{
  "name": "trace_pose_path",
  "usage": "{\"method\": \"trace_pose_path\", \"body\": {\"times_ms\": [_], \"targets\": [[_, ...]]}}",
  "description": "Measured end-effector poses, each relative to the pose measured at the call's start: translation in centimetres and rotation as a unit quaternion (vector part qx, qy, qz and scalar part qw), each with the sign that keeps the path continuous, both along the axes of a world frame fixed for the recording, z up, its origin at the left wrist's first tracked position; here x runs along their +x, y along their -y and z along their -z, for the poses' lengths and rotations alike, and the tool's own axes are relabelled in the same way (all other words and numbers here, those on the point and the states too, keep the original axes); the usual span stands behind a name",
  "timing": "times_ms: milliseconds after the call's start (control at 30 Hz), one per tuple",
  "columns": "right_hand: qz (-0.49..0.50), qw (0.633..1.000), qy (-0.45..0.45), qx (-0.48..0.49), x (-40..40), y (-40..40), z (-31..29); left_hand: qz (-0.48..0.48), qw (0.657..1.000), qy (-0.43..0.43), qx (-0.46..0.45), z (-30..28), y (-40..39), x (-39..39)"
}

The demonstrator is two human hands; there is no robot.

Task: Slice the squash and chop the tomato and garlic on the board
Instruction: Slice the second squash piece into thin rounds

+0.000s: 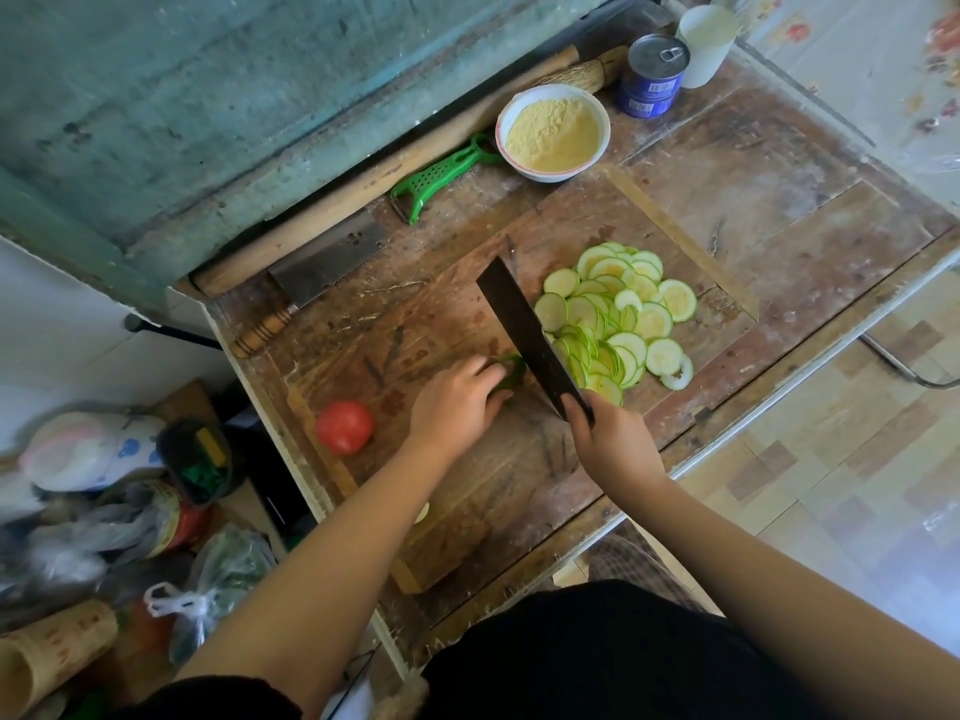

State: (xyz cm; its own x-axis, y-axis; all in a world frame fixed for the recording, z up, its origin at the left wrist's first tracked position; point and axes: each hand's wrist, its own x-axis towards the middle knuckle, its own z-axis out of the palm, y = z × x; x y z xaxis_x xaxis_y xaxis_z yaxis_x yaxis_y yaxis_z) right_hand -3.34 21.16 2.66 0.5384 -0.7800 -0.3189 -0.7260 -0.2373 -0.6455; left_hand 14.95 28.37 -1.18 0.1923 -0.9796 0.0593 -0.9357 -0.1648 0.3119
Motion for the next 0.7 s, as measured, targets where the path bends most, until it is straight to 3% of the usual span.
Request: {"method": "trace_pose_path", "body": {"times_ms": [233,433,700], "targets": [[-0.006,1.0,-0.015,0.001,0.4,0.3,-0.1,0.005,1.0,0.005,-0.008,0.1,0.1,0.0],[-0.037,0.994,-0.094,0.036,3.9,2.5,-1.2,0.0,1.0,-0.013,-0.001,0.5,0.2,0.3],[0.018,1.0,-0.012,0.013,1.0,-0.4,-0.2,-0.004,1.0,0.007,0.018,0.5,0.1,0.2]]}}
